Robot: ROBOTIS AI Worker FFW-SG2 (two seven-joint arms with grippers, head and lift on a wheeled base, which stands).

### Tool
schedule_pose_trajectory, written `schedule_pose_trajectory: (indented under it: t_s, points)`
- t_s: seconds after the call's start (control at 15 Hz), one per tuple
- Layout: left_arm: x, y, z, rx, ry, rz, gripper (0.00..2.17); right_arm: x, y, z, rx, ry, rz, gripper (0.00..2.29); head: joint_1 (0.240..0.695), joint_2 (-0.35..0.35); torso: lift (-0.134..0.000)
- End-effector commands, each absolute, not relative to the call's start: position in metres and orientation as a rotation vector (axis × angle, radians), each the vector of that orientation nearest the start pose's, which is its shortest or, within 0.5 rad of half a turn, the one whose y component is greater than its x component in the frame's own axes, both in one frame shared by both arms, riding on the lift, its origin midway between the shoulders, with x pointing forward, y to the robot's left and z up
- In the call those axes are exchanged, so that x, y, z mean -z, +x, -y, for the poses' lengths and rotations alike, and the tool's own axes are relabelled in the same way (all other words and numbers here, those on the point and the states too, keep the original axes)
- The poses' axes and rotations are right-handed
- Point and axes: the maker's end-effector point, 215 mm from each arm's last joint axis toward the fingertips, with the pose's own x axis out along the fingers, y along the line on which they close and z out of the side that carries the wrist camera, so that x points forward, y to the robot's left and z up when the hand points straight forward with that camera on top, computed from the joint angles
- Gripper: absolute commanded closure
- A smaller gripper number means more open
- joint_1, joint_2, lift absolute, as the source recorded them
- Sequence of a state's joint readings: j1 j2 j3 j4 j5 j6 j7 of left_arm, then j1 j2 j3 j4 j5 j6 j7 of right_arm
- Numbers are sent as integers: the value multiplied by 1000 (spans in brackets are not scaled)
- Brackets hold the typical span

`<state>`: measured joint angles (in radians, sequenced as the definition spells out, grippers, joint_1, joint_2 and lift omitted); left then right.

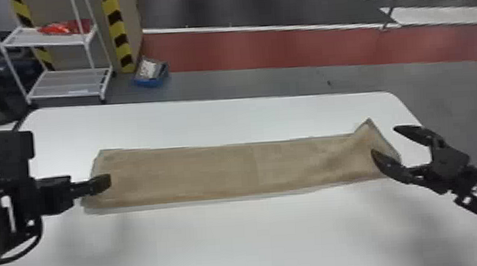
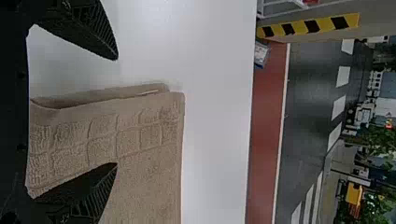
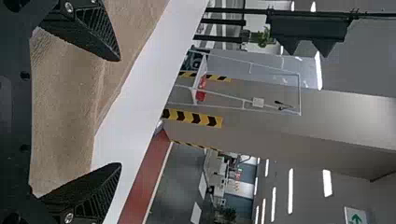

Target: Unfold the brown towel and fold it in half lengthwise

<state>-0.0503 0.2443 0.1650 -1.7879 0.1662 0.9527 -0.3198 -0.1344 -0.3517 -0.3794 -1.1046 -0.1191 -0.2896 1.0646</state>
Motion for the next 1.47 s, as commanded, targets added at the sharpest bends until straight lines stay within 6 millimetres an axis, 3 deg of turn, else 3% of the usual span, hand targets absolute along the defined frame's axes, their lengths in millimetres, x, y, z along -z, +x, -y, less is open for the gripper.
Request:
schedule_pose_trajectory:
  t_s: [0.0, 0.13, 0.87, 1.07, 1.27, 1.4]
  points:
    - [438, 545, -312, 168, -77, -674, 110, 369, 537, 367, -632, -179, -21, 93, 695, -72, -125]
    - [442, 547, -313, 166, -77, -682, 211, 372, 536, 362, -640, -177, -25, 97, 695, -60, -125]
    - [425, 553, -316, 162, -73, -638, 201, 375, 540, 387, -578, -171, -52, 117, 695, -62, -125]
    - [388, 546, -297, 168, -32, -506, 130, 372, 530, 390, -524, -97, -31, 113, 695, -72, -125]
    - [368, 539, -257, 194, -30, -410, 130, 373, 526, 359, -483, 7, -65, 83, 695, -98, -125]
    - [351, 538, -224, 217, -29, -310, 130, 373, 519, 317, -498, 51, -96, 87, 695, -104, -125]
